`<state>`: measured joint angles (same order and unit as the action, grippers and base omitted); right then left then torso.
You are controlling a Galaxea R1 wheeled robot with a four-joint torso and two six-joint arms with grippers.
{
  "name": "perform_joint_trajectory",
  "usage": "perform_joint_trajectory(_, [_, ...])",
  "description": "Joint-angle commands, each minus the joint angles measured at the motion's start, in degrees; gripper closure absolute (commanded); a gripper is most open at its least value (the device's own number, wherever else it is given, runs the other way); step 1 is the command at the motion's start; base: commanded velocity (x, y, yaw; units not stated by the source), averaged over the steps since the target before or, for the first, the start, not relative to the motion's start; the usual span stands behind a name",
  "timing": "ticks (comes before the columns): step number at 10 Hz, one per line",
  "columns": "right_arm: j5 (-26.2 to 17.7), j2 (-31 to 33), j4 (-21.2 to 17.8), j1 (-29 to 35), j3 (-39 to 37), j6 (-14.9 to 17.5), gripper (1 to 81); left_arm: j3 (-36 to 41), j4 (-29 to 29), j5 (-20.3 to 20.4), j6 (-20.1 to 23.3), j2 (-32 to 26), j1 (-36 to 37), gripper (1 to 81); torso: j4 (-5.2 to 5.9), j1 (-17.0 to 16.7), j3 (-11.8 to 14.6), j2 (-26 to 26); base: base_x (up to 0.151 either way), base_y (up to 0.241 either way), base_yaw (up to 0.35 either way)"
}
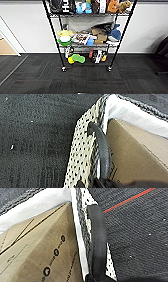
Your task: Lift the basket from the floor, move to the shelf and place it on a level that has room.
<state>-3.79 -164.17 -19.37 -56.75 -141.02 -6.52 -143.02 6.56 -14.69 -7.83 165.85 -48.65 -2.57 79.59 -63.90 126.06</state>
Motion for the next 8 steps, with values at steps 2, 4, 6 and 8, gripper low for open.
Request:
perform_joint_trajectory(2, [-0.61, 2.95, -3.83, 4.93, 8.05, -1.30, 81.1, 8.90, 5.66, -3.42, -1.23, -7.19, 3.78, 81.1, 0.00, 0.00, -0.02, 0.00, 0.000, 0.000, 0.000])
perform_joint_trajectory(4, [-0.69, 2.51, -3.83, 5.19, 8.40, -1.21, 81.1, 12.75, 5.66, -3.24, -1.14, -9.13, 3.69, 81.1, 0.00, 0.00, -0.02, 0.00, 0.000, 0.000, 0.000])
perform_joint_trajectory(6, [-0.69, 2.33, -3.74, 5.55, 8.14, -1.30, 81.1, 14.26, 5.57, -3.15, -1.05, -9.83, 3.34, 81.1, 0.00, -3.72, -0.02, -5.78, 0.000, 0.000, 0.000])
perform_joint_trajectory(8, [-0.69, 2.24, -3.74, 5.63, 7.88, -1.30, 81.1, 14.34, 5.66, -3.15, -0.96, -9.83, 3.08, 81.1, 0.00, -4.83, -0.02, -7.63, 0.000, 0.000, 0.000])
